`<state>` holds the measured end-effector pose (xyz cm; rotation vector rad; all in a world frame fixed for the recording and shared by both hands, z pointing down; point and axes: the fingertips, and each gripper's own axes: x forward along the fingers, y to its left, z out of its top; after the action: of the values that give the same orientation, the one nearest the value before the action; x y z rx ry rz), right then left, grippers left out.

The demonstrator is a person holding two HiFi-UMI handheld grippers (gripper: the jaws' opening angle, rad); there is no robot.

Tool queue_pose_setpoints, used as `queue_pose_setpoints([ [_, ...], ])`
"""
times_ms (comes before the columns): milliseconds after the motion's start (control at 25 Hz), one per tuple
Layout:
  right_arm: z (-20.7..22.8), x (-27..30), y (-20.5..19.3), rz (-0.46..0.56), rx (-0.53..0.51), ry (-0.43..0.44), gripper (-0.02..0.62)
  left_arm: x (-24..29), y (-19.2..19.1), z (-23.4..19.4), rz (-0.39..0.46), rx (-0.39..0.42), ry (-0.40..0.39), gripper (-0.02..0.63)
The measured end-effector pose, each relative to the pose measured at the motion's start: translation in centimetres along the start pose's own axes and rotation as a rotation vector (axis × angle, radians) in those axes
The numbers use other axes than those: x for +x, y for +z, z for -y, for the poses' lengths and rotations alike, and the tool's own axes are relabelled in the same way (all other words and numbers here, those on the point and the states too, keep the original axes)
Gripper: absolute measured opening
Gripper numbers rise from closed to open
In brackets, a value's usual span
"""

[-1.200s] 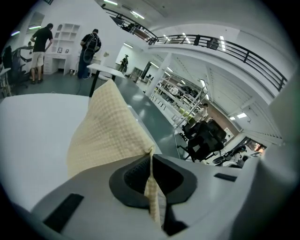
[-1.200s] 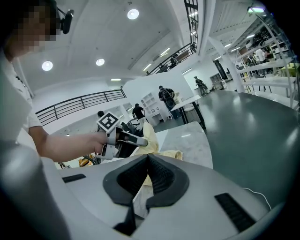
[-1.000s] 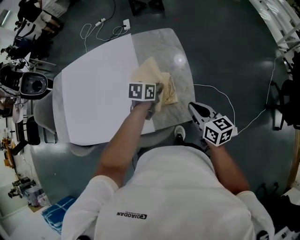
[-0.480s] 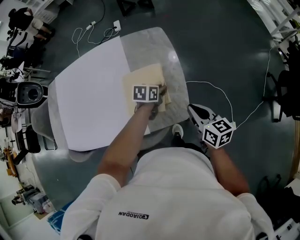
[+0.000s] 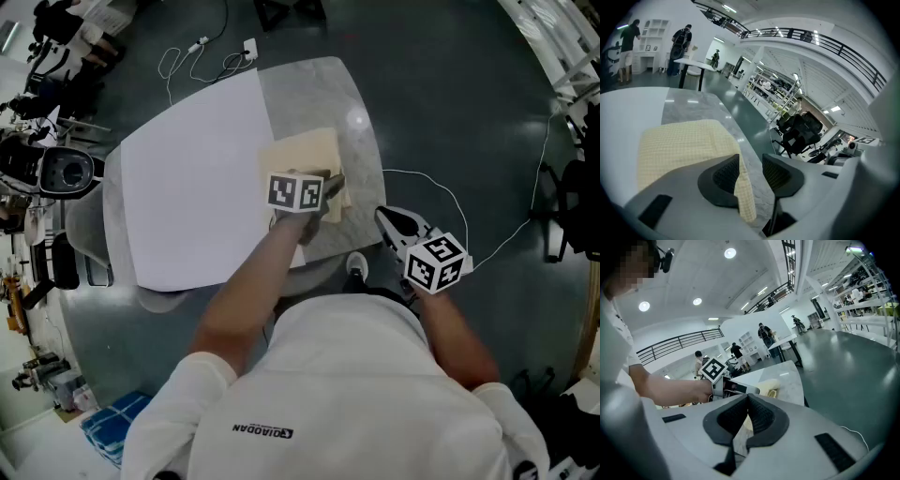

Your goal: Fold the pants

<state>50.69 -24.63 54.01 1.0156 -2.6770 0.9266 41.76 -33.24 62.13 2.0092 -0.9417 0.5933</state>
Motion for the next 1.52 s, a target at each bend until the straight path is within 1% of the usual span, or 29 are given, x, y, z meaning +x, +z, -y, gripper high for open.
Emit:
queue_pose_setpoints([
  [120,-1.2,1.1,0.7,-0.004,-0.023,0.041,0.021,-1.9,0.4,0.0,0.044,-0.012,0.000,0.167],
  [240,-2.6,2.2,1.3,-0.009,-0.053,0.074,0.021,-4.5,0.9,-0.3,0.114,-0.028,0.003,0.147],
  [440,-5.2,2.8,2.9,0.042,-0.100,0.104,0.020,-10.9,1.6,-0.3,0.292,-0.092,-0.021,0.054],
  [520,-6.9,2.9,3.3,0.059,-0.123,0.128,0.020,-13.8,1.2,-0.3,0.340,-0.096,-0.030,0.038],
  [600,-8.5,3.0,3.3,0.062,-0.149,0.135,0.020,-16.5,0.3,-0.3,0.366,-0.074,-0.037,0.029],
  [680,-10.0,3.1,3.0,0.053,-0.178,0.124,0.020,-19.3,-0.9,-0.3,0.379,-0.023,-0.028,0.028],
  [800,-12.0,3.2,2.5,0.038,-0.209,0.084,0.020,-23.1,-2.8,-0.3,0.383,0.068,0.005,0.028],
  [880,-13.6,3.1,2.2,0.047,-0.191,0.067,0.020,-25.5,-4.0,-0.2,0.391,0.099,0.013,0.028],
  [1000,-16.8,2.3,2.0,0.092,-0.129,0.070,0.020,-29.1,-5.5,-0.2,0.430,0.084,-0.003,0.028],
  [1080,-18.9,1.9,1.4,0.093,-0.158,0.046,0.020,-31.1,-6.2,-0.4,0.447,0.088,-0.014,0.028],
  [1160,-20.5,1.6,0.3,0.077,-0.191,0.020,0.020,-32.6,-7.0,-0.7,0.453,0.110,-0.011,0.028],
  [1240,-21.9,1.4,-1.0,0.065,-0.194,0.007,0.020,-33.8,-8.1,-1.0,0.455,0.123,-0.008,0.028],
  [1360,-24.3,1.2,-2.8,0.059,-0.192,-0.009,0.020,-34.6,-10.7,-0.7,0.424,0.144,-0.023,0.029],
  [1440,-26.0,1.1,-3.9,0.050,-0.211,-0.025,0.020,-35.1,-12.9,-0.3,0.395,0.162,-0.034,0.028],
  [1520,-27.5,0.8,-5.0,0.045,-0.225,-0.042,0.020,-35.7,-14.7,0.0,0.385,0.164,-0.055,0.028],
])
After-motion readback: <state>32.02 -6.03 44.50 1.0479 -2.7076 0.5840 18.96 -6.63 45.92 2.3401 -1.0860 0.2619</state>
